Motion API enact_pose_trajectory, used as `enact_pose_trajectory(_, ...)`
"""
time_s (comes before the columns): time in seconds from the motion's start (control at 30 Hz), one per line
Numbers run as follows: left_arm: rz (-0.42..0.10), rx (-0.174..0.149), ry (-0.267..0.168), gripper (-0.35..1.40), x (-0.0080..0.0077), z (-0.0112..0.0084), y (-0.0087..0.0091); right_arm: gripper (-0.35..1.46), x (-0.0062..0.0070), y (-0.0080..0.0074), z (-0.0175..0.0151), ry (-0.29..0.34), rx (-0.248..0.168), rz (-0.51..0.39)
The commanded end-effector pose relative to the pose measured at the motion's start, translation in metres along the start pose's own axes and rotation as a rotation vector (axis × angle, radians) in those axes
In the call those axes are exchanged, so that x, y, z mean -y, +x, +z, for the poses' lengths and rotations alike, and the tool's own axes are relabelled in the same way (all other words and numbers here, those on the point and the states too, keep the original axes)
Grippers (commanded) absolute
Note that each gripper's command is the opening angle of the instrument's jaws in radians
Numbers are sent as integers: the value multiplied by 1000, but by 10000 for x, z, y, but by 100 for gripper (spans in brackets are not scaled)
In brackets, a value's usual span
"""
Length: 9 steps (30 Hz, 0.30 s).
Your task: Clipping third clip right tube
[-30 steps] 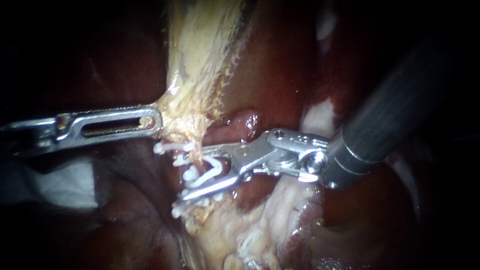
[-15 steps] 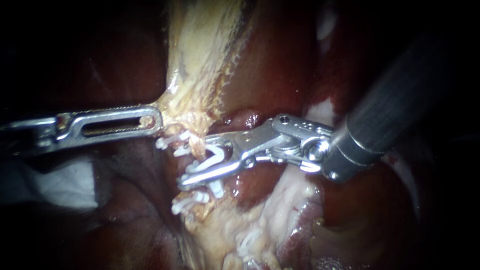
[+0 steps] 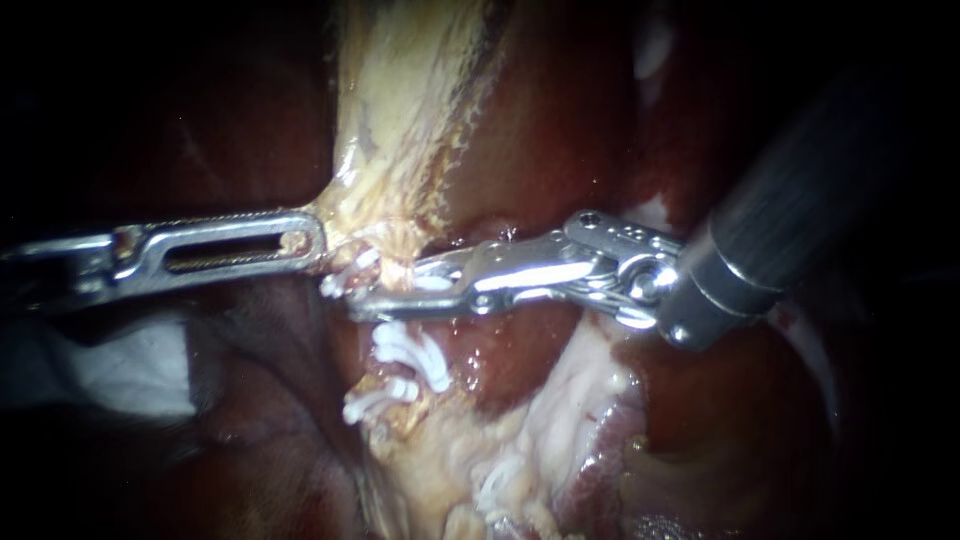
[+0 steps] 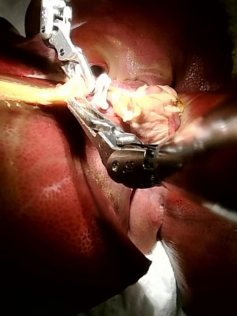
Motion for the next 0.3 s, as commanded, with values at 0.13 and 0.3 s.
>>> enact_pose_trajectory(0.13, 0, 0, 1, -35, 0, 0, 0, -35, 0, -3, 2, 9, 1, 12)
enact_pose_trajectory(0.3, 0, 0, 1, -35, -1, 1, 0, -35, 0, -3, 2, 9, 1, 12)
